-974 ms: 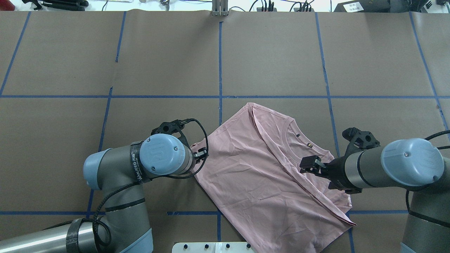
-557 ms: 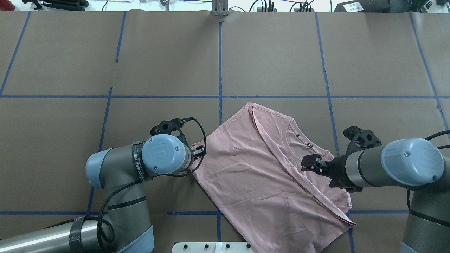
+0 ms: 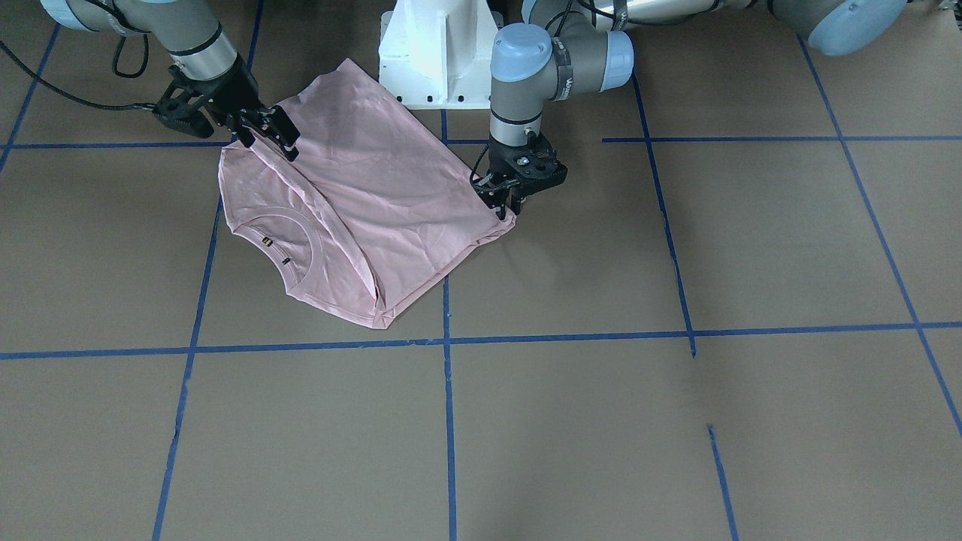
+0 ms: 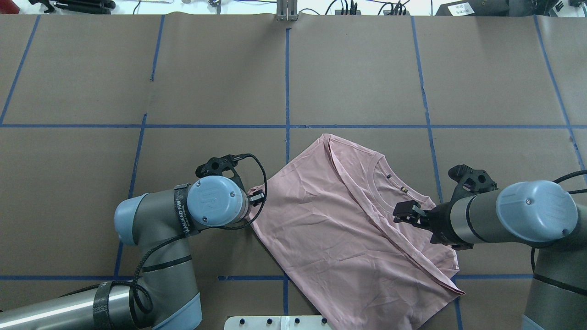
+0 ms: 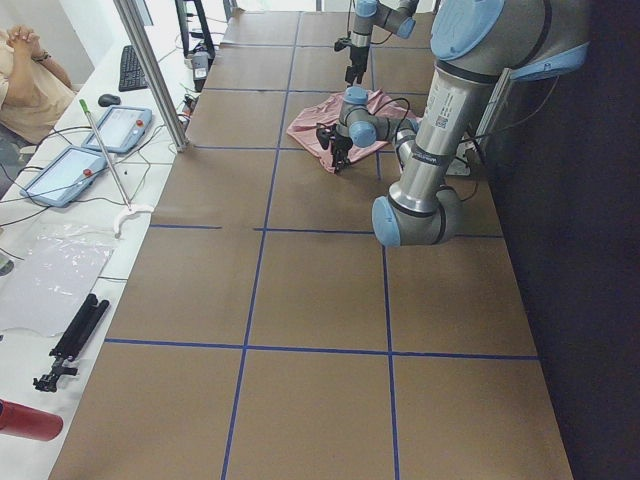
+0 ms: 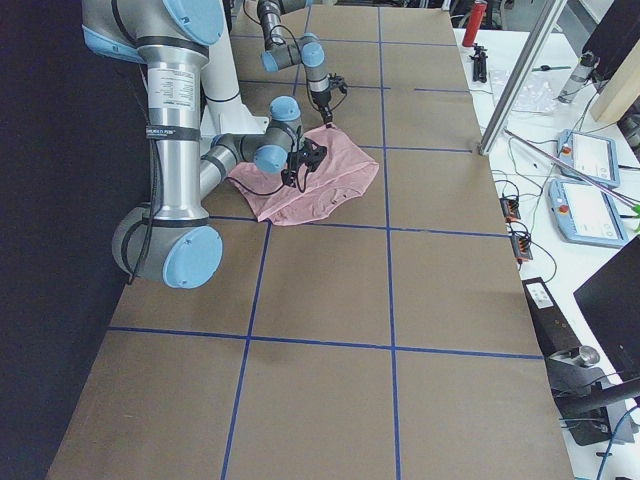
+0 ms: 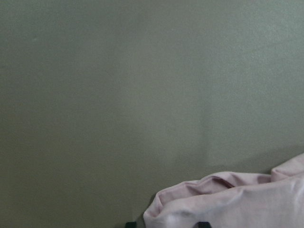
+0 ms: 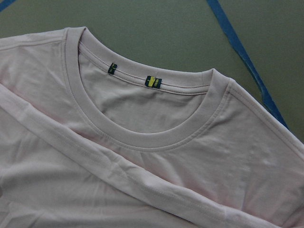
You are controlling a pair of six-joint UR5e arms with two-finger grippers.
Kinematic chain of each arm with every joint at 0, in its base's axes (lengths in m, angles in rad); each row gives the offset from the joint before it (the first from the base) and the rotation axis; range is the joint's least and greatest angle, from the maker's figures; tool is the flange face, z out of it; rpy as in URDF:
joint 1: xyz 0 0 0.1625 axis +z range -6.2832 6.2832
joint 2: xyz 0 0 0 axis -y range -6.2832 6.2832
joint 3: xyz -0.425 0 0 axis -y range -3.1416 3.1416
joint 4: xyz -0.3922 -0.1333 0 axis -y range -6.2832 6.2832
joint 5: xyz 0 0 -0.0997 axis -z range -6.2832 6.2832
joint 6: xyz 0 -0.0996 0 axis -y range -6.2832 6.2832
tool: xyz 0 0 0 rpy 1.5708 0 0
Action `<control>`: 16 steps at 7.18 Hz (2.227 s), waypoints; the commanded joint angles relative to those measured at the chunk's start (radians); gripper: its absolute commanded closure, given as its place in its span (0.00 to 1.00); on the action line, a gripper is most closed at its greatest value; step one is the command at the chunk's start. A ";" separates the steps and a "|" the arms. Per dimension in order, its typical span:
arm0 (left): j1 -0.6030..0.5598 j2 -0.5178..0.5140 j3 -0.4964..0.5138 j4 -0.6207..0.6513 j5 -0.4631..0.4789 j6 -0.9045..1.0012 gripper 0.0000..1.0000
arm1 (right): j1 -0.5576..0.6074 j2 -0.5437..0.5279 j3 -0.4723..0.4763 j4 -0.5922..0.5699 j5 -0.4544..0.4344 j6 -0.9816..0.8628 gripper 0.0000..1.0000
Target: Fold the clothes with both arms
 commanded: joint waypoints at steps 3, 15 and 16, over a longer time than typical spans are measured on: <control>-0.174 -0.002 0.003 -0.020 -0.006 0.118 1.00 | 0.001 0.003 0.001 0.002 0.000 0.000 0.00; -0.365 -0.042 0.250 -0.511 -0.067 0.182 0.50 | -0.231 0.469 -0.347 -0.012 -0.359 0.170 0.09; -0.355 -0.042 0.250 -0.511 -0.067 0.166 0.50 | -0.229 0.487 -0.364 -0.012 -0.365 0.178 0.09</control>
